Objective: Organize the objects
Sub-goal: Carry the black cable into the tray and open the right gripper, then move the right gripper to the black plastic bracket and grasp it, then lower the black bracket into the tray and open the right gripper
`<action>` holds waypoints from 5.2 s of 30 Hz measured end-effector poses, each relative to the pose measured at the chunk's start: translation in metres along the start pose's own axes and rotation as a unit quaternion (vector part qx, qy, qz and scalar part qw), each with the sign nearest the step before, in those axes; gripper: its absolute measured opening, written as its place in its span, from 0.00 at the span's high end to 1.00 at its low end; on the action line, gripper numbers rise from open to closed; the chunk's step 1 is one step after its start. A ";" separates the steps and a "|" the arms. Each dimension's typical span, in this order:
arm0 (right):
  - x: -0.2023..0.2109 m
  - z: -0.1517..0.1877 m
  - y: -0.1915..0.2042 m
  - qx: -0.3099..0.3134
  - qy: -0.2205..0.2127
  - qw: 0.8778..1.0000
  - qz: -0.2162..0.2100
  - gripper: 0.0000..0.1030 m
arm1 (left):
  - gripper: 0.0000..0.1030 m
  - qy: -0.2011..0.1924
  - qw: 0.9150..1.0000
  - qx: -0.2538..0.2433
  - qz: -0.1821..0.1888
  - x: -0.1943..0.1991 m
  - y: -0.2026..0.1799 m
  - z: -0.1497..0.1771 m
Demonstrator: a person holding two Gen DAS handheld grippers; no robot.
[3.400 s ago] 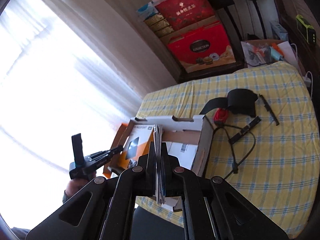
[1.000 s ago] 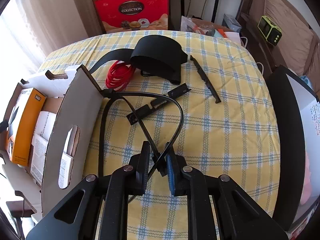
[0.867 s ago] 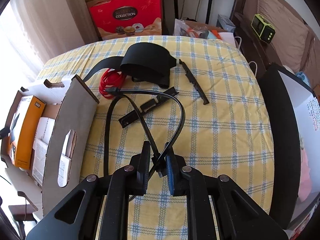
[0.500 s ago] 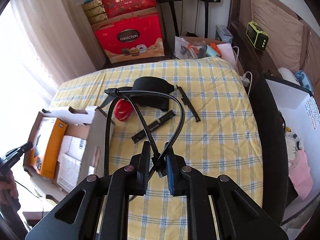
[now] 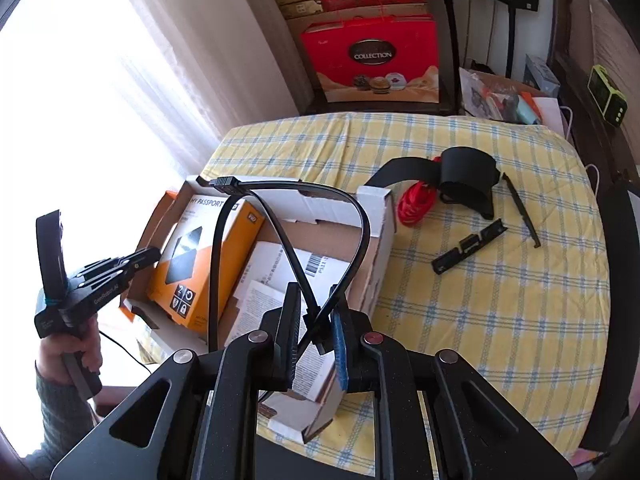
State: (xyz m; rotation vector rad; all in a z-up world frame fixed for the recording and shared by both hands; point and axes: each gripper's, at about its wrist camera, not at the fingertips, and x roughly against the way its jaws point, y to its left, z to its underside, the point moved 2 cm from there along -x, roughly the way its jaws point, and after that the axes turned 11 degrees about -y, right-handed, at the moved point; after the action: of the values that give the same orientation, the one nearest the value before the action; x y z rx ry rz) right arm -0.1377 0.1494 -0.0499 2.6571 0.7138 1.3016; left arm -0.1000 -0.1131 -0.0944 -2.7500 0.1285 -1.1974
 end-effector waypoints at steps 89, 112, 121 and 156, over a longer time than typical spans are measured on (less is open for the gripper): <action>-0.052 -0.014 -0.138 -0.100 0.003 0.983 0.157 0.90 | 0.97 -0.004 1.000 0.009 0.004 0.001 -0.001 0.000; 0.009 -0.019 0.000 0.024 -0.013 1.000 -0.013 0.90 | 0.97 -0.003 1.000 0.011 0.000 -0.001 0.001 0.001; -0.022 0.006 0.026 0.054 0.026 0.998 -0.026 0.90 | 0.97 -0.003 1.000 0.011 -0.001 -0.001 0.001 0.000; -0.035 0.019 0.035 0.078 0.034 0.996 -0.012 0.83 | 0.97 -0.002 1.000 0.008 -0.004 -0.001 0.001 0.002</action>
State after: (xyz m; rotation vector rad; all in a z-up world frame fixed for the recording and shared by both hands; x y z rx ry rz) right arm -0.1289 0.1046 -0.0768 2.7245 0.8901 1.3908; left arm -0.0999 -0.1135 -0.0966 -2.7411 0.1068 -1.1899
